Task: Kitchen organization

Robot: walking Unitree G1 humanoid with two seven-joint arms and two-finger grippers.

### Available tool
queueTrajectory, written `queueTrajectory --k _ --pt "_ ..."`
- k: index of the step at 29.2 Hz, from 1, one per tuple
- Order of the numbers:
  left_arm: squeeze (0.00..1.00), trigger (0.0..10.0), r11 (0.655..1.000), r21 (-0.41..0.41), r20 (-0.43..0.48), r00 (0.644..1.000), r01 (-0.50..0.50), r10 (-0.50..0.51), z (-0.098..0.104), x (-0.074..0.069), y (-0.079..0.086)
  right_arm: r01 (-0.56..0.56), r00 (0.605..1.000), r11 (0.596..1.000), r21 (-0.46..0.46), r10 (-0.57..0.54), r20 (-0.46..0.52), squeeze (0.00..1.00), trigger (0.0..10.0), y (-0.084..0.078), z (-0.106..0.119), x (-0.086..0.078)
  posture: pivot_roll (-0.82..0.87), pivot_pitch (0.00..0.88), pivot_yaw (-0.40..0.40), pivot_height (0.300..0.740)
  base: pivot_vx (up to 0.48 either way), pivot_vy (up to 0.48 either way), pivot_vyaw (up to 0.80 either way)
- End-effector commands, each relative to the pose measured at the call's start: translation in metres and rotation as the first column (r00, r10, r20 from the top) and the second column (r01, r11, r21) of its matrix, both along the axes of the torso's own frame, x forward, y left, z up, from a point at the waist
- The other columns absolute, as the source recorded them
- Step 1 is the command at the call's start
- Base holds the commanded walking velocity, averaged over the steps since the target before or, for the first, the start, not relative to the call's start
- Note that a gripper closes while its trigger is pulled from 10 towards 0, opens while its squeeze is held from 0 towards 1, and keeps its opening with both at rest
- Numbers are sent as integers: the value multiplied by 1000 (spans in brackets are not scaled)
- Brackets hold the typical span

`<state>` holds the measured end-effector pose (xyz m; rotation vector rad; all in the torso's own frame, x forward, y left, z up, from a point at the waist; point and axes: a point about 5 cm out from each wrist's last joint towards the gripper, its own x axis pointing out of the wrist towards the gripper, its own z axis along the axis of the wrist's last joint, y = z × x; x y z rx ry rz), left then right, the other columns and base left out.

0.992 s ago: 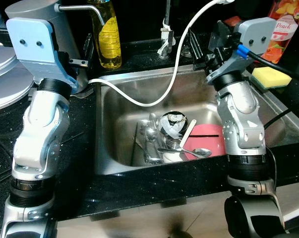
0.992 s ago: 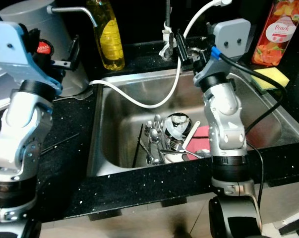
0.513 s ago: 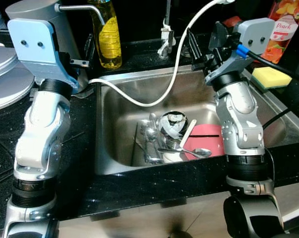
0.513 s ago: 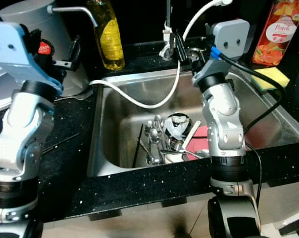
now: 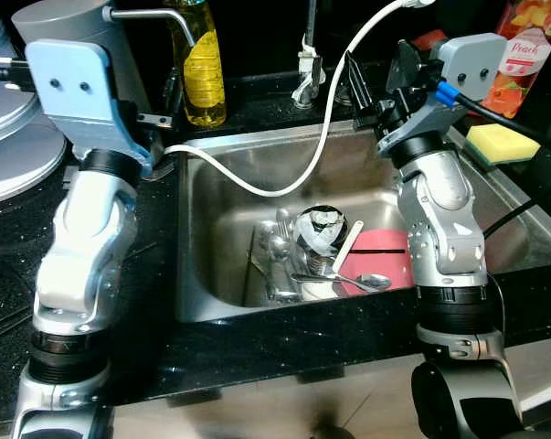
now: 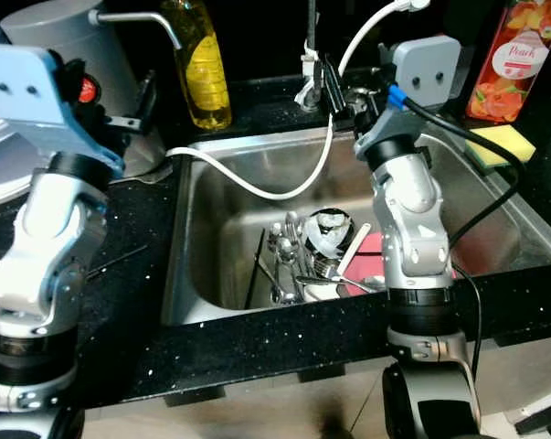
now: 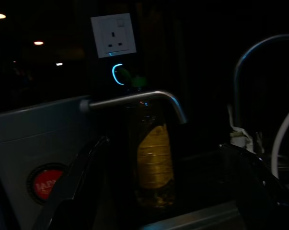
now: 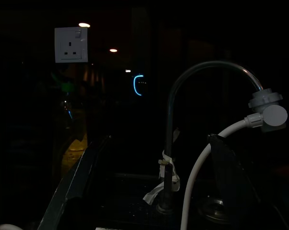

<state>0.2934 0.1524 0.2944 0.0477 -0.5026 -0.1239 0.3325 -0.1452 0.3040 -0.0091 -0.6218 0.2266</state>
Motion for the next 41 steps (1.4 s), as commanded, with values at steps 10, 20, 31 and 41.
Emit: queueTrajectory --k 10,20,31,41 --pt "0 10000 1000 12 14 1000 -18 18 3 1 2 -4 1000 1000 8 4 4 0 10000 0 2 0 -51 24 68 740 0 0 0" --pt "0 10000 999 18 1 999 -37 37 0 2 6 -12 1000 1000 5 12 5 0 10000 2 3 1 -69 16 68 740 0 0 0" --pt "0 10000 995 36 -46 995 -90 91 -3 2 20 -6 1000 1000 1 6 2 0 10000 0 1 1 -62 9 72 740 0 0 0" --pt "0 10000 984 88 -443 879 -156 178 -28 18 57 3 1000 1000 -1 -3 -1 0 10000 -2 0 2 -53 8 74 740 0 0 0"
